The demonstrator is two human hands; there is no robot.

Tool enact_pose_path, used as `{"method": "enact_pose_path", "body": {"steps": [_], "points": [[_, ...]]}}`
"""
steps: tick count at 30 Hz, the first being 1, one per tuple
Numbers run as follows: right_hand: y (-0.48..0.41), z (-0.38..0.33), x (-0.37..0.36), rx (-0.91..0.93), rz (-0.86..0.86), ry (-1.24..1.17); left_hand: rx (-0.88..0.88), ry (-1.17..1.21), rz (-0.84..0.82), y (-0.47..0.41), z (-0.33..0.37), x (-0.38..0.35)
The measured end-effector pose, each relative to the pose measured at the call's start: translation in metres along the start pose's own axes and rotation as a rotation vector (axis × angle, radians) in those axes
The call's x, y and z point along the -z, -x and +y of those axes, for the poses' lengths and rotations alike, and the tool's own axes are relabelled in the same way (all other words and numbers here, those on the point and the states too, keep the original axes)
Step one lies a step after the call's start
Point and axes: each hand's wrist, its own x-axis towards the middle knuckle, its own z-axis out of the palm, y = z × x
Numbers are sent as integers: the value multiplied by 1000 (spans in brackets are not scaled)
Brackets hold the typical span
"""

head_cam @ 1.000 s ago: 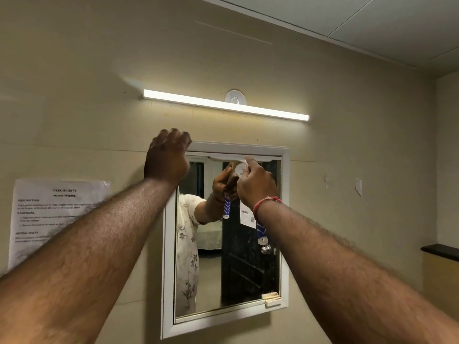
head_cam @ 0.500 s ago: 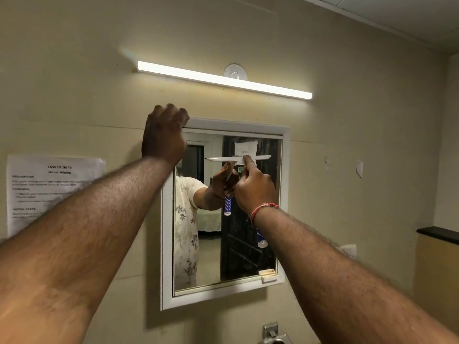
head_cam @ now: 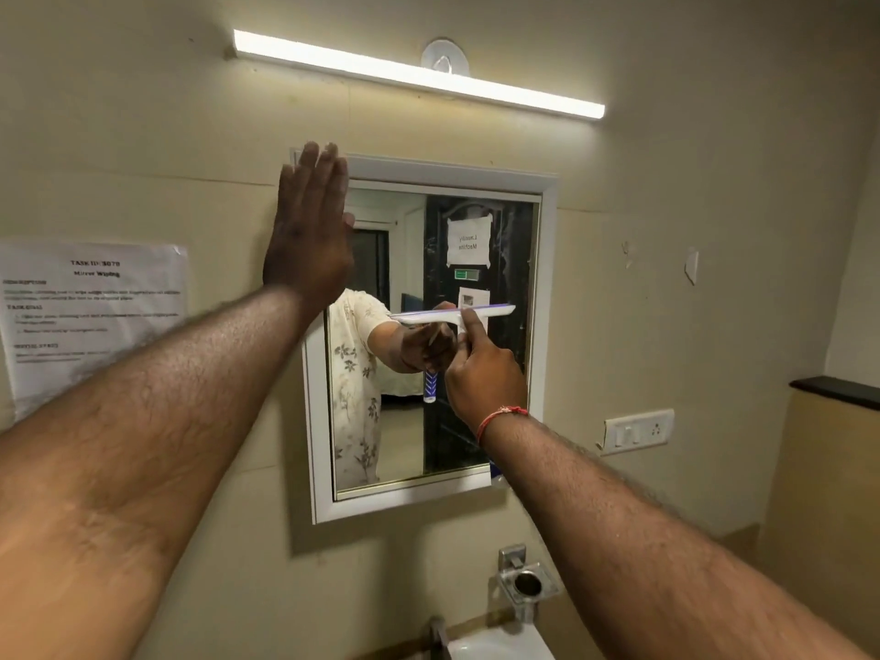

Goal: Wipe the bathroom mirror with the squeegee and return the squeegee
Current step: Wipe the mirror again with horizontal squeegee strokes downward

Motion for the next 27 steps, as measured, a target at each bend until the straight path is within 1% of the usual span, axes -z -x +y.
{"method": "enact_pose_path", "body": {"steps": [3,6,11,13,17,22,27], "points": [[20,13,-8,0,-17,0,-18,-9,-32,34,3,-11],[37,26,-16,-35,-41,35,28,-21,-36,64,10,-18],[63,45,-34,-82,-67,43,93,-45,-104,105,21,-24],[70,50,-38,-94,-78,33,79,-61,-128,126,21,-29],[79,55,-44,-117,-70,51,35,-22,-139,165,24,-36],[84,61,-48,-111,-72,71,46,-17,-166,197,30,-41],[116,88,-69,-171,-129,103,56,-75,-234,222,34,-44]]}}
